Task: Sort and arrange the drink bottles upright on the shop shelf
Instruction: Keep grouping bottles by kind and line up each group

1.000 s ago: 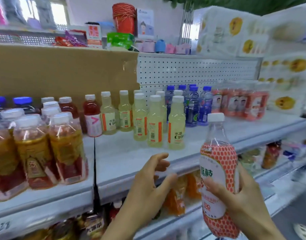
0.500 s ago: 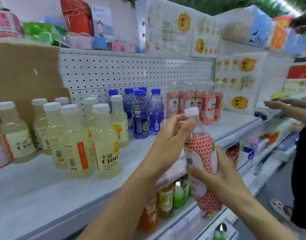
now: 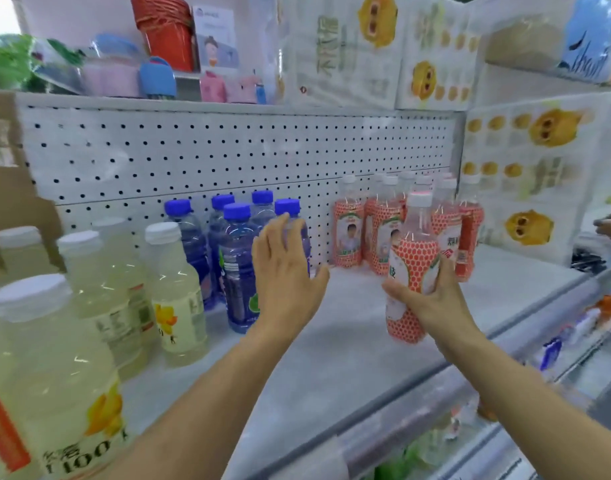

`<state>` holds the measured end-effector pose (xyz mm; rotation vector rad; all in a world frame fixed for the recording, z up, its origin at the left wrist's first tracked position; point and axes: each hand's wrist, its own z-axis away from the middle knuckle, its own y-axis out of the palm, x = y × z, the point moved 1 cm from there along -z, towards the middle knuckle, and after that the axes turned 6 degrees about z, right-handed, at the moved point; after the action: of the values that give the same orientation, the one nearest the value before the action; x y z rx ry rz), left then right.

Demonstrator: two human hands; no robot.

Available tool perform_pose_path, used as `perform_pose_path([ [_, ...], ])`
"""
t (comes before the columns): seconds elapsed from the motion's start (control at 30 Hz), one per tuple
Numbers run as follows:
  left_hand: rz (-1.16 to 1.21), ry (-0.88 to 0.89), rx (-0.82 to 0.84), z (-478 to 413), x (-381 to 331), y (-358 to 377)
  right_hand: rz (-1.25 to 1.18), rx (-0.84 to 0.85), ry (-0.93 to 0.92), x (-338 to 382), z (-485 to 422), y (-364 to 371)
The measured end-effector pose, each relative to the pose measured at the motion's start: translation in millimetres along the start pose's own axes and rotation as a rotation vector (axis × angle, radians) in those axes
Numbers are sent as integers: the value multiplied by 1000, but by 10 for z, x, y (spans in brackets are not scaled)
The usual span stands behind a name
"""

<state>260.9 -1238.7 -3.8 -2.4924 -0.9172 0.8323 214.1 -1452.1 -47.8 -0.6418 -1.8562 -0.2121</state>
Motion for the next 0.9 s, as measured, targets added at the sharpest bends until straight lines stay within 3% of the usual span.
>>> perform_pose_path([
  [0.1,-75,-37,-168,-157,161,-68,44,-12,-7,-172,-278,44],
  [0.23,126,-326,-266,-241,432,-92,155,-26,-14,-317,-683,112],
  [0.33,314,-534,-228,-142,559,-33,171,-17,-46,-379,-923,175],
  [0.43,314,-568,-178,-10,664,22,196,5,-28,-430,-1063,238],
  [0.5,301,-593,-147,60,725,40,282,-75,-48,-399,-998,285],
  [0.6,287,-616,-94,164,799,63,411,-274,-343,-221,-664,431],
  [0.67,261,-610,-82,197,815,68,421,-98,-506,-78,-490,652],
  [0.77,237,-612,-81,180,801,53,394,486,-300,51,-386,1136],
  [0.8,235,-618,-83,165,793,54,399,566,-281,70,-381,1276],
  [0.9,226,-661,-87,125,776,30,385,540,-347,112,-432,1535],
])
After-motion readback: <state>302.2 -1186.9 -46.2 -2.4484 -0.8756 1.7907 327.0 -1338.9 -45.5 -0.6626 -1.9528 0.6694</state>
